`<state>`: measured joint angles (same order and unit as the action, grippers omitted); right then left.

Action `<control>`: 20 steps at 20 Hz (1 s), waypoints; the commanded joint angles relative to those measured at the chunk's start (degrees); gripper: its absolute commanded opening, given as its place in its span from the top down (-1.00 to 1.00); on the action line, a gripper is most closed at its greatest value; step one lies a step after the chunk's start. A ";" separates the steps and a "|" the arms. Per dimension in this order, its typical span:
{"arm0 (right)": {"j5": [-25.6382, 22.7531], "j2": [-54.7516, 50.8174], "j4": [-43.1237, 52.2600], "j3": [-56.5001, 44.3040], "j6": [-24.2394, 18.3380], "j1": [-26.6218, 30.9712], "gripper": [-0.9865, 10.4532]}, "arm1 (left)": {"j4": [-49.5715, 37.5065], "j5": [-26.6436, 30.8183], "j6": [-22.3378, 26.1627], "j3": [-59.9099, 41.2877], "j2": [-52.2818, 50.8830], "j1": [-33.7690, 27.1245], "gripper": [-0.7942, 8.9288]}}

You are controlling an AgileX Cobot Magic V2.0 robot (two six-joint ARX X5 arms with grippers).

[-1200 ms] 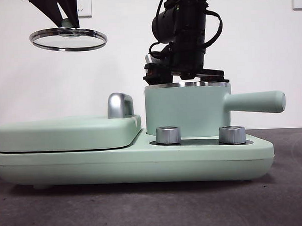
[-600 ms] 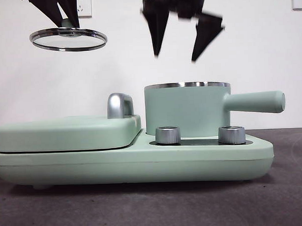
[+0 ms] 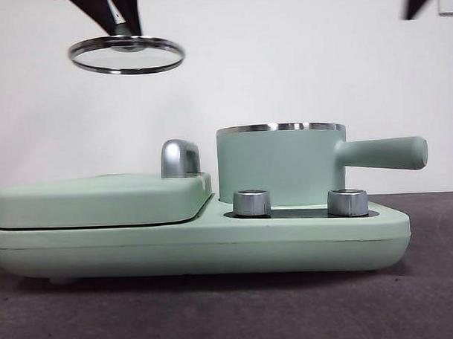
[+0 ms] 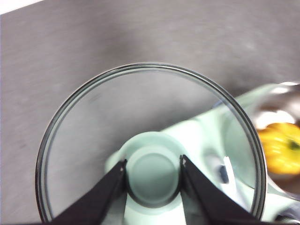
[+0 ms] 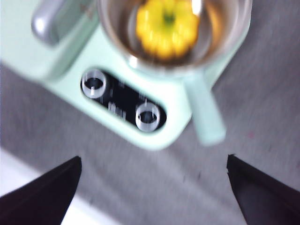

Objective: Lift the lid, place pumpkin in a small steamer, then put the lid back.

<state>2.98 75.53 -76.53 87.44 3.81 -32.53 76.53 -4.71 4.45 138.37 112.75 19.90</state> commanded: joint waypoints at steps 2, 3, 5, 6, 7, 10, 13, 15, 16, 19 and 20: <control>0.24 -13.90 9.01 -13.27 1.57 -0.39 -0.02 | -1.55 -0.44 -0.42 1.92 -0.22 4.35 0.82; 0.26 -18.03 11.28 -17.03 2.56 -0.39 -0.02 | -1.75 -0.44 -0.44 1.92 -0.22 5.75 0.82; 0.22 -26.14 14.40 -23.96 3.93 -0.39 -0.02 | -2.40 -0.44 -0.42 1.92 -0.20 8.57 0.82; 0.11 -30.12 15.43 -27.04 4.66 -0.39 -0.02 | -2.78 -0.44 -0.39 1.92 -0.20 9.94 0.82; 0.11 -33.99 16.48 -29.92 5.38 -0.39 -0.02 | -2.99 -0.44 -0.09 1.92 -0.20 11.34 0.82; -0.07 -44.81 18.23 -36.24 6.93 -0.37 -0.02 | -3.37 -0.44 0.70 1.92 -0.17 15.04 0.82; -0.07 -54.12 18.16 -39.56 7.67 -0.37 -0.02 | -4.28 -0.44 0.72 0.70 0.00 17.97 0.82; -0.17 -58.14 17.97 -39.78 8.87 -0.33 -0.01 | -4.66 -0.44 0.72 -1.75 0.00 18.82 0.82; -0.22 -59.63 17.94 -39.78 9.77 -0.33 -0.02 | -5.01 -0.44 0.72 -3.04 0.00 19.08 0.82; -0.39 -61.81 17.79 -39.78 10.86 -0.33 -0.02 | -8.00 -0.44 0.96 -6.27 0.02 19.74 0.82; -0.42 -61.88 17.75 -39.78 10.86 -0.33 -0.02 | -8.63 -0.44 1.53 -6.71 0.11 20.00 0.82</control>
<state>2.79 13.63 -59.29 47.31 13.78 -32.53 69.01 -4.80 5.17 130.06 112.75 39.16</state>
